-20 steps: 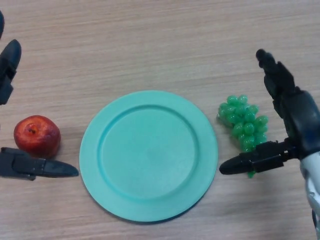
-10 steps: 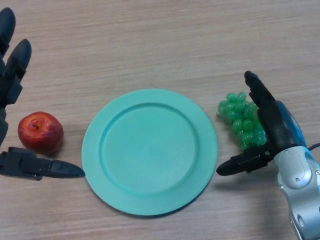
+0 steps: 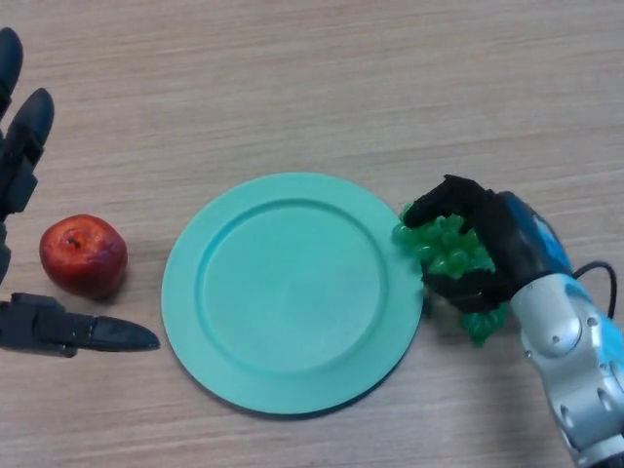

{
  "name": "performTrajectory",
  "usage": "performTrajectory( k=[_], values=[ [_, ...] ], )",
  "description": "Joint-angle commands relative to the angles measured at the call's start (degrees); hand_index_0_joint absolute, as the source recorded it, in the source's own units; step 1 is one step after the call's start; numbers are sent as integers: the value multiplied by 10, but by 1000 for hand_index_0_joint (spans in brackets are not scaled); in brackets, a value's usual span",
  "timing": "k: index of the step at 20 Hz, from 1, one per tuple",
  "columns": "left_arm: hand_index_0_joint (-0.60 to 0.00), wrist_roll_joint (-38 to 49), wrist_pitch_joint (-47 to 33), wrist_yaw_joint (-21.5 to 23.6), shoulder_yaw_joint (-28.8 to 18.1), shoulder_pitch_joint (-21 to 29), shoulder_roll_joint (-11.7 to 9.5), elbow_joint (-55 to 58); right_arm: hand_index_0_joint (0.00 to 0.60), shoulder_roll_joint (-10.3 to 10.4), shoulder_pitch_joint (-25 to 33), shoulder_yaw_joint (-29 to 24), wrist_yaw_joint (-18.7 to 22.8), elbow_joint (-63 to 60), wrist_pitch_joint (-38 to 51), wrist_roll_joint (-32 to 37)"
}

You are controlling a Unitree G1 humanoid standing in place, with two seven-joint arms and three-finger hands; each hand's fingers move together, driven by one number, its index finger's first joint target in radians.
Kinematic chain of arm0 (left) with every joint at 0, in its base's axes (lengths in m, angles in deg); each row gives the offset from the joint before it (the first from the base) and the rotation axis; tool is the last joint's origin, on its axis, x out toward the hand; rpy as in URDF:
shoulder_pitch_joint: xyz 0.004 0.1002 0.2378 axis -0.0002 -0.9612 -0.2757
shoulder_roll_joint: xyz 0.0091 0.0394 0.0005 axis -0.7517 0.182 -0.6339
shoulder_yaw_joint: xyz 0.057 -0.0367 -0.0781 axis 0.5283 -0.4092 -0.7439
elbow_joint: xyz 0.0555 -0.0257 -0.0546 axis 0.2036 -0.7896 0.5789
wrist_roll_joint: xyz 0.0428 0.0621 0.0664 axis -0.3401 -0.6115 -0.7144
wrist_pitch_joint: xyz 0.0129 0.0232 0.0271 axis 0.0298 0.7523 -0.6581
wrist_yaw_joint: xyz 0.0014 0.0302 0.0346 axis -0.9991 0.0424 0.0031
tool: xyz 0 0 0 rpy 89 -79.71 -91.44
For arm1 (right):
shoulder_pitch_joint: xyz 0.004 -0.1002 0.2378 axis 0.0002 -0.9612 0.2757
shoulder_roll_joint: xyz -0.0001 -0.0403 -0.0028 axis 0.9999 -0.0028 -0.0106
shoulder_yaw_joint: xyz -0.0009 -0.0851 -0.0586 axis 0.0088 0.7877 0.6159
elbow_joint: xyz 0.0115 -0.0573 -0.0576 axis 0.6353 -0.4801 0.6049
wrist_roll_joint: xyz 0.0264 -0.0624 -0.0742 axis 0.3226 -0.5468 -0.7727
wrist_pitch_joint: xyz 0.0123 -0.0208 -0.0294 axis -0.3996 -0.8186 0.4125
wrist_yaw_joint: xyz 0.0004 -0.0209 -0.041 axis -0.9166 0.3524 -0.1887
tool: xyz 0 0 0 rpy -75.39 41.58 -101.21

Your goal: Pick up the green grapes and place it on the plate

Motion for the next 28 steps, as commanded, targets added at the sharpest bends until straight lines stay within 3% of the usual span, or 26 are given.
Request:
performTrajectory(
  k=[1, 6, 9, 12, 13, 14, 15, 16, 17, 19, 24, 27, 28],
  values=[
    [0, 15, -100, 19, -55, 3, -14, 23, 600, -12, 59, -52, 3, 52, 40, 5],
    [0, 20, -104, 19, -70, -1, -16, 18, 600, -6, 117, -34, 4, 147, -48, 94],
    [0, 23, -109, 16, -76, -4, -15, 16, 600, -5, 145, 56, 26, 263, -170, 180],
    [0, 27, -112, 12, -80, -7, -13, 11, 600, -5, 175, 141, 60, 303, -233, 205],
    [0, 29, -113, 12, -82, -8, -13, 10, 500, -5, 179, 158, 63, 309, -245, 208],
    [0, 31, -111, 11, -84, -9, -13, 10, 500, -5, 184, 176, 69, 313, -258, 213],
    [0, 32, -109, 9, -86, -11, -13, 9, 449, -5, 188, 199, 75, 319, -273, 216],
    [0, 33, -109, 9, -86, -11, -13, 9, 349, -5, 188, 209, 74, 322, -277, 214],
    [0, 35, -106, 8, -88, -13, -12, 9, 199, -5, 187, 230, 64, 330, -286, 205],
    [0, 39, -104, 4, -91, -20, -7, 13, 4, -5, 187, 268, 30, 359, -319, 192],
    [0, 31, -111, 6, -86, -21, -3, 15, 0, -5, 179, 239, -3, 403, -336, 205],
    [0, 31, -108, 7, -84, -18, -4, 19, 0, -5, 117, 158, -55, 496, -356, 200],
    [0, 31, -108, 8, -83, -19, -3, 21, 0, -5, 105, 141, -50, 520, -360, 224]
  ],
)
